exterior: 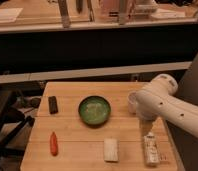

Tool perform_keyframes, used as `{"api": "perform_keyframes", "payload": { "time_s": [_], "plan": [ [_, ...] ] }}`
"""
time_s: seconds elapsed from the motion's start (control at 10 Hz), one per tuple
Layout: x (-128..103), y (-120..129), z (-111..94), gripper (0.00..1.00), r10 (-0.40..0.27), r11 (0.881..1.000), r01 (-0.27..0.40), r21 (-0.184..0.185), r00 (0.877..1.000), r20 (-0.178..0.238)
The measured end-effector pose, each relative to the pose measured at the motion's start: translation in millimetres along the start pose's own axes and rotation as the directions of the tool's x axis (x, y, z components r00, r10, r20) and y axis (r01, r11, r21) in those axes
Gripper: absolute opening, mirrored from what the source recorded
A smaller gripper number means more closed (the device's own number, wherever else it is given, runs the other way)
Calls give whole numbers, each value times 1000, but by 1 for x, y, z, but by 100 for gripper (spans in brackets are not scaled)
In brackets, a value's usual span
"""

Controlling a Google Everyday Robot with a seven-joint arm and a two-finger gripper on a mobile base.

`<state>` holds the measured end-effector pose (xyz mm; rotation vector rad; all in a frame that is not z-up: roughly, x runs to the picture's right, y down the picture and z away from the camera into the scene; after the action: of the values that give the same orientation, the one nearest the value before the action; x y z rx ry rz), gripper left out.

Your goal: Move the arm in a circular motion

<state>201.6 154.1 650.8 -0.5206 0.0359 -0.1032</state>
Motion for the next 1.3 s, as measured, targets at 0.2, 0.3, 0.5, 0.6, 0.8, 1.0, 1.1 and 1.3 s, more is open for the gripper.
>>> {"api": "perform_keyframes", "payload": {
  "time_s": [0.2,0.3,0.5,0.6,0.8,1.0,1.1,1.3],
  "plan": [
    [-11,4,1,80,-28,1000,28,12,1000,-2],
    [-23,3,2,80,-50,999,50,18,999,-3],
    [-40,3,4,80,-84,996,84,29,996,-6],
    [-42,5,5,80,-93,995,93,35,996,-8],
    [-45,3,8,80,-116,992,116,45,993,-14],
    [-69,-1,10,80,-151,987,152,59,988,-21],
    [-84,-3,11,80,-173,982,174,70,985,-23],
    [-97,-6,12,80,-203,975,205,83,979,-30]
  ]
}}
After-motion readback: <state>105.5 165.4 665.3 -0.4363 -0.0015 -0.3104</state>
